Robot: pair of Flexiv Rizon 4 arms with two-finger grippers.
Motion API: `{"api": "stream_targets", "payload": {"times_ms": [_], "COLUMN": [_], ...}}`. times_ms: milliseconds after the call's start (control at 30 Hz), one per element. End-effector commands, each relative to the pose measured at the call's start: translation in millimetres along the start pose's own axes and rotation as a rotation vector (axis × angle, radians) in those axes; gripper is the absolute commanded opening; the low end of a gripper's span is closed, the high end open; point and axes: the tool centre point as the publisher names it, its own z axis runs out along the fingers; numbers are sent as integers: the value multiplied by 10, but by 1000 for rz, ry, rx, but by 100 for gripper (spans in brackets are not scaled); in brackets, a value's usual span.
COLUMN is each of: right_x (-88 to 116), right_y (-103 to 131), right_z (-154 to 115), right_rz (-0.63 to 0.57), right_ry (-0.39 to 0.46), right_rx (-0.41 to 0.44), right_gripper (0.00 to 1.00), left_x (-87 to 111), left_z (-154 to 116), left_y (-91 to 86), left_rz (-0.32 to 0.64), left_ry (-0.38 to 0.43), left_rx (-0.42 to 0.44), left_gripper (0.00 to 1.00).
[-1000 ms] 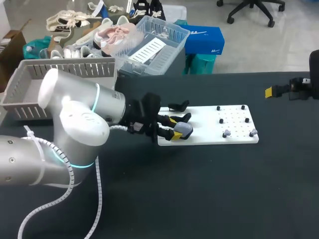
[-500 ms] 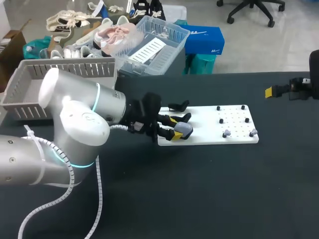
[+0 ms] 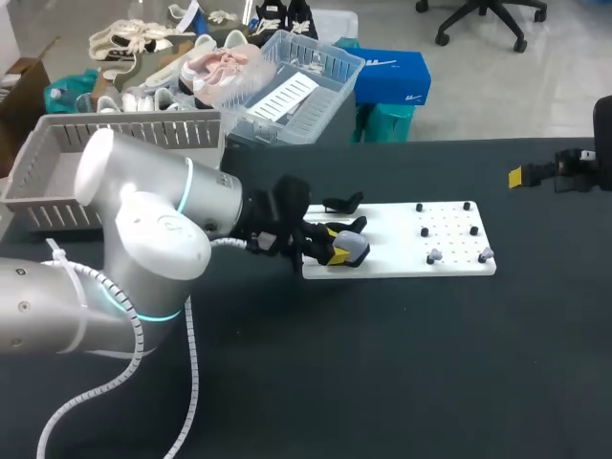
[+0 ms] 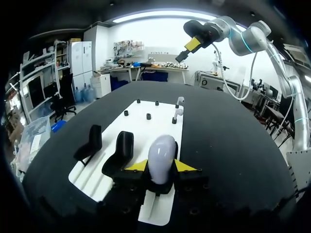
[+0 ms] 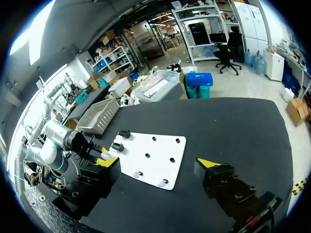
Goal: Pick up each earbud case from the left stands, insert the matching earbuds, close the lid, and place the case in the box.
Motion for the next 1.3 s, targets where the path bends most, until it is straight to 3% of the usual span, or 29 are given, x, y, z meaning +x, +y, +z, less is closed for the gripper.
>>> {"api": "stream_targets", "payload": {"times_ms": [33, 300, 400, 833, 1300], "right_x": [-4, -4, -4, -4, -4], "right_y": [-7, -7, -7, -7, -7], "right_z": [3, 3, 3, 3, 3], "right_rz": [-1, -1, -1, -1, -1], "right_ry": [1, 1, 1, 1, 1], "right_rx": [-2, -2, -2, -2, -2], "right_gripper": [100, 100, 100, 100, 100], "left_x": [18, -4, -20, -41, -266], "left_z": [24, 13, 10, -40, -270], "left_y": [13, -5, -12, -22, -92], "left_rz": [-4, -2, -2, -7, 8], "left_ry": [11, 6, 2, -12, -89], "left_rx": [1, 1, 1, -10, -8], "left_gripper": [27, 12, 0, 0, 0]}}
